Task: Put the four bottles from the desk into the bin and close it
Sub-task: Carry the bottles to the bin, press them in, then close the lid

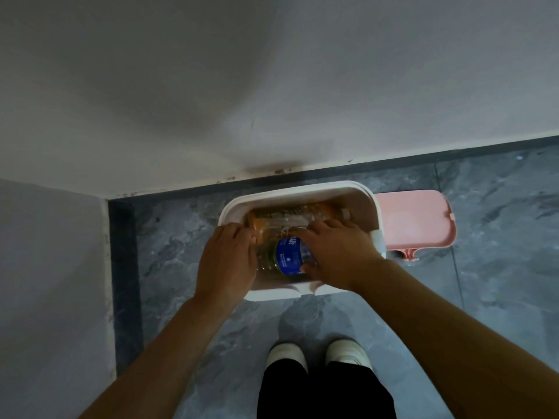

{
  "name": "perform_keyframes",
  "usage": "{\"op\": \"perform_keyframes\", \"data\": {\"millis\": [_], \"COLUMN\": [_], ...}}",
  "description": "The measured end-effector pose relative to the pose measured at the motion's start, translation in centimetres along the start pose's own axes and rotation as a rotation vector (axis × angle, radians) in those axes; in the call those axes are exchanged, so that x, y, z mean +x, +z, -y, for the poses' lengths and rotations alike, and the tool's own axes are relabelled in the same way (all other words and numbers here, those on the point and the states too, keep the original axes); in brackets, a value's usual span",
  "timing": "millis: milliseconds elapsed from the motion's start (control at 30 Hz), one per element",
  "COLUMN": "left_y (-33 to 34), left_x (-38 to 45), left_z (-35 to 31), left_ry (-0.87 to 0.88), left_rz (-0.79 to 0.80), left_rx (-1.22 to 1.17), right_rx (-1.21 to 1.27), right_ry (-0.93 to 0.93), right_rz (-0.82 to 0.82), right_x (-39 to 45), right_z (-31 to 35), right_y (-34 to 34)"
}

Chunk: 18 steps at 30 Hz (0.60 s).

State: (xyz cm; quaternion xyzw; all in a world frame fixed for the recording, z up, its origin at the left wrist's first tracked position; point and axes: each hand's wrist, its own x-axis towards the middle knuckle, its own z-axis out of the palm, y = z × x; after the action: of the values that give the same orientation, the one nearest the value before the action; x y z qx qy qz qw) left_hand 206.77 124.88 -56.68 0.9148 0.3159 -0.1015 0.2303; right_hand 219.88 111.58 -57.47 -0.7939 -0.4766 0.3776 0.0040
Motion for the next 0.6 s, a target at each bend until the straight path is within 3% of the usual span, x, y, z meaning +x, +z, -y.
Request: {"op": "perform_keyframes", "data": {"millis": [300, 600], "left_y": [0.1, -0.6], "left_x": [-0.2, -0.9], "left_z": [-0.6, -0.8], "left_ry": [-0.045, -0.069], "left_rz": [0.008, -0.106], "left_rx": [-0.032, -0.102], "right_rx": [0.095, 0.234], "right_ry": [-0.016, -0.069], "right_rz": [0.002, -0.095], "right_x": [-1.4, -1.3], "right_z": [-0.2, -0.6], "right_y": [0.6, -0.5]}}
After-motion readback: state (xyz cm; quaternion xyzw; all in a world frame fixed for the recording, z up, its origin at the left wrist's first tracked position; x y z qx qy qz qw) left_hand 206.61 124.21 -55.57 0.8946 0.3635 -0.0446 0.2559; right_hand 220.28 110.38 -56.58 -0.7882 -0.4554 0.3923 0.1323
